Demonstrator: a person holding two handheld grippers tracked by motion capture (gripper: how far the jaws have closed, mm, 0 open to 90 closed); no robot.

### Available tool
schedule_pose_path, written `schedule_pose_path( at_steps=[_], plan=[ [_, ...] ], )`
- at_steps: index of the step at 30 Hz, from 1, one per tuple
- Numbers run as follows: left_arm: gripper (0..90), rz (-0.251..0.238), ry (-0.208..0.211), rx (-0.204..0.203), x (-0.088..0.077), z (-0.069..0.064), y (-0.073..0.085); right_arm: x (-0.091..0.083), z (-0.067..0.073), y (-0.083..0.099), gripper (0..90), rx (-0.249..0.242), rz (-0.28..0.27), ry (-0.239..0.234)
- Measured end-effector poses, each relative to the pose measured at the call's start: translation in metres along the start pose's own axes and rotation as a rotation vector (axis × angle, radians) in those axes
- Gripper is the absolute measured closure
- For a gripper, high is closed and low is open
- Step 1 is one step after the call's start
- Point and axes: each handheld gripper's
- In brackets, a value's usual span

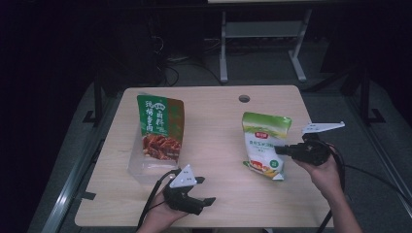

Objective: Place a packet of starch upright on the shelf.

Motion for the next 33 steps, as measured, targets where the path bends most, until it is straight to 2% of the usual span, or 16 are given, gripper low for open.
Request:
schedule_pose_path(
  at_steps=[4,13,19,21,24,25,27,31,33],
  plan=[
    [25.9,-0.009,-0.004,-0.012,0.0,0.001,0.0,0.001,0.015,-0.009,90.0,-0.052,0.003,-0.015],
    [25.9,-0.019,-0.011,-0.011,0.0,0.004,-0.005,0.009,0.043,-0.022,90.0,-0.139,0.013,-0.068],
    [25.9,-0.019,-0.012,-0.02,0.005,0.007,-0.01,0.017,0.06,-0.027,90.0,-0.188,0.004,-0.139],
    [25.9,-0.021,-0.01,-0.016,0.008,0.008,-0.011,0.023,0.06,-0.023,90.0,-0.196,0.023,-0.157],
    [25.9,-0.018,-0.007,-0.025,0.014,0.008,-0.014,0.038,0.056,-0.011,89.8,-0.214,0.103,-0.164],
    [25.9,-0.017,-0.007,-0.026,0.016,0.009,-0.015,0.039,0.054,-0.007,89.7,-0.21,0.098,-0.168],
    [26.1,-0.017,-0.002,-0.034,0.021,0.01,-0.018,0.036,0.048,-0.004,89.6,-0.193,0.092,-0.182],
    [26.9,-0.015,0.006,-0.032,0.033,0.012,-0.025,0.032,0.044,0.0,89.2,-0.21,0.125,-0.166],
    [27.4,-0.012,0.02,-0.043,0.04,0.011,-0.029,0.03,0.044,0.002,89.0,-0.218,0.135,-0.16]
  ],
)
Point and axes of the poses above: each handheld gripper's, and its own axes: x roughly forward along the jaws, y roughly out of its underside, z roughly to its left, and after that the axes turned 5 degrees about x, right-handed
